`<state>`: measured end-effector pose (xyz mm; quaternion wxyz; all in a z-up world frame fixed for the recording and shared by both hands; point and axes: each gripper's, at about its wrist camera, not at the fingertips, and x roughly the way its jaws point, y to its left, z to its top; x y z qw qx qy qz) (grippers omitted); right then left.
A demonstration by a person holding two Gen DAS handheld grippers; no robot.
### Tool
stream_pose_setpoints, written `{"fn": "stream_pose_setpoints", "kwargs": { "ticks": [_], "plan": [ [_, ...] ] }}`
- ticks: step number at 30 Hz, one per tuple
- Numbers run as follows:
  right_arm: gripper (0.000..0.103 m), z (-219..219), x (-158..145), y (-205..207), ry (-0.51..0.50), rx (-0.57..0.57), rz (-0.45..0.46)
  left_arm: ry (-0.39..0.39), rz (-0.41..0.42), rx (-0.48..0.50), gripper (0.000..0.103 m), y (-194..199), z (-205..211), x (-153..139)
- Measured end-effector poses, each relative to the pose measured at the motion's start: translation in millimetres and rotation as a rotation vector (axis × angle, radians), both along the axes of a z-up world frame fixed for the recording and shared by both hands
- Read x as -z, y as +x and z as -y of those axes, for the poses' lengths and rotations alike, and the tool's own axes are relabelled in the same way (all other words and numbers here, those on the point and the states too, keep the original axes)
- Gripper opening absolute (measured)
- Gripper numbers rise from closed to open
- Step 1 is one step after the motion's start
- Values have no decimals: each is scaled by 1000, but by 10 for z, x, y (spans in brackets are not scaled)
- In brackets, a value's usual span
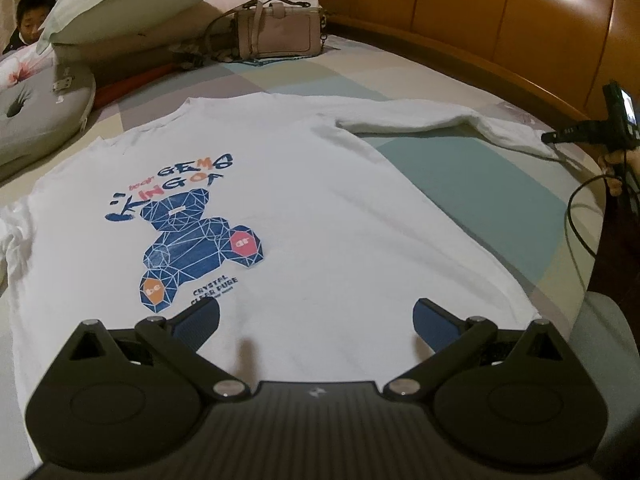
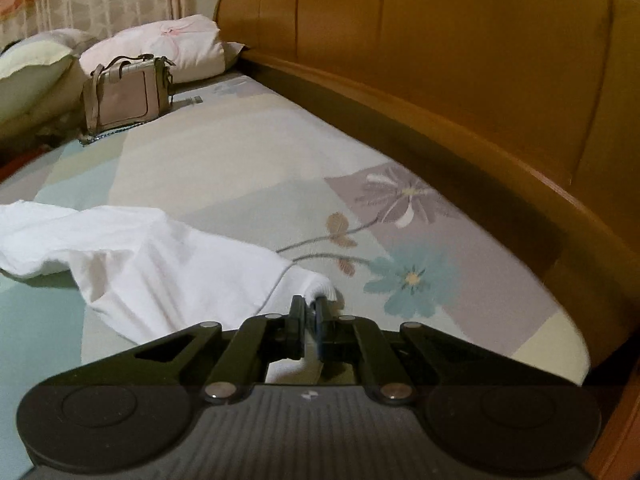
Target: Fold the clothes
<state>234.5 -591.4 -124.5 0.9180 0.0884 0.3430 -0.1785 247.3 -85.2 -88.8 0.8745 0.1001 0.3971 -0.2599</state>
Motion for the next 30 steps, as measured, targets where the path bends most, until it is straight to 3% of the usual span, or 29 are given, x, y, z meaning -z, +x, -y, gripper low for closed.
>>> {"fn": "stream_pose_setpoints", "kwargs": {
  "ticks": [6,10,12,14,18,24,28,30],
  "plan": [
    [7,222,-191,106,-21,50,25,7,3,12,102,28,40,-1],
    [10,243,-168,291,-67,102,-60,18,15,32,102,59,56,-4],
    [28,157,-186,342,-142,139,-95,30,24,40,102,87,39,-7],
    [33,39,-234,362,-158,120,-81,49,34,41,102,131,-5,1],
    [35,-297,-356,549,-69,8,-54,79,56,50,102,262,-139,36],
    [57,-1003,-481,1265,150,-109,-65,100,89,39,102,483,-428,109],
    [74,-1584,-404,1787,196,-129,-122,99,96,19,102,598,-639,207],
    [74,-1803,-313,1999,175,-91,-169,96,107,8,102,612,-727,253]
  ]
}}
